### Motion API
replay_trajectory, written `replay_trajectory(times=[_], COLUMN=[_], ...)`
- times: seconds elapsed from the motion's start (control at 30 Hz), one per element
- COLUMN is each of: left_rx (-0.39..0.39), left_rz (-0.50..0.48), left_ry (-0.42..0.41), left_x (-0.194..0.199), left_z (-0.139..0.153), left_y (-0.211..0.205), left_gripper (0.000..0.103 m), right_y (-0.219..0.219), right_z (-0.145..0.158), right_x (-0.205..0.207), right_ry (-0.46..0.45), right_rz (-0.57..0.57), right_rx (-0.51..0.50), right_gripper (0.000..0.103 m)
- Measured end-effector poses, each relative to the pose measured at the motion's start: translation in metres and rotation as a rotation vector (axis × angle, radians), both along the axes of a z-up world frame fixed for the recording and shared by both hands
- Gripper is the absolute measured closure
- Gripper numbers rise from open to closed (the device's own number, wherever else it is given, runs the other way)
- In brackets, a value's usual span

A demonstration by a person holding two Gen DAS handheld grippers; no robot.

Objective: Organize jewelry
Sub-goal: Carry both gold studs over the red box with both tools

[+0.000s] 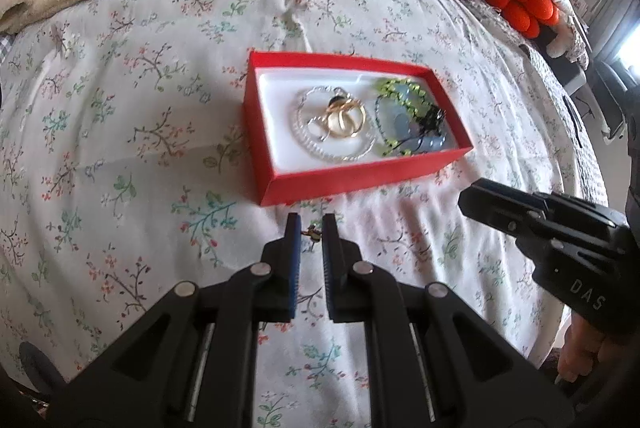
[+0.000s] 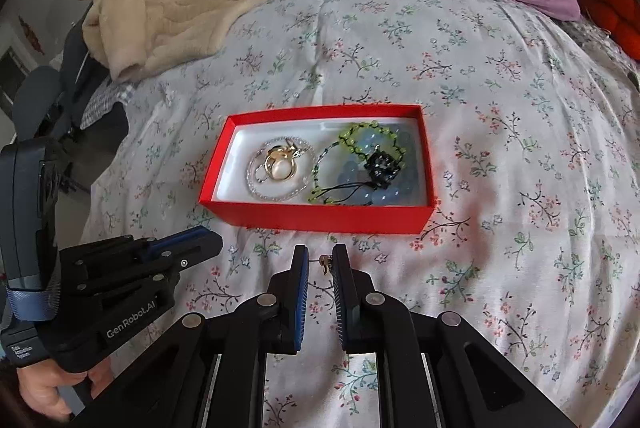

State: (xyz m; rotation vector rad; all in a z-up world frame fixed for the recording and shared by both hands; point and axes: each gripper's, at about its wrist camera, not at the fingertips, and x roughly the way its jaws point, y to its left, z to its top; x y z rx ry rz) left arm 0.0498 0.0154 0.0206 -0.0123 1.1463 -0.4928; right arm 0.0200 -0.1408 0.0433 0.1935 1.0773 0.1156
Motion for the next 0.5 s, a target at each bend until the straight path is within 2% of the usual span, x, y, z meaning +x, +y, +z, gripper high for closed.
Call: replay_trajectory(times=[0.37,0.5], left_rx=[-0.059,-0.058], left_rz=[-0.01,-0.03], left_ry=[-0.063,-0.096], left_x=[0.012,0.017], left_z=[0.01,0.013], left_y=[-0.015,-0.022], left_gripper=[0.092,0.092], right_y=[-0.021,-0.03], right_z=[0.007,0.007], right_x=[0.01,0.017], right_ry=[-0.021,-0.028], right_rz=[-0.05,-0.073], right_rx=[0.036,0.056], right_gripper=[0.091,0.091])
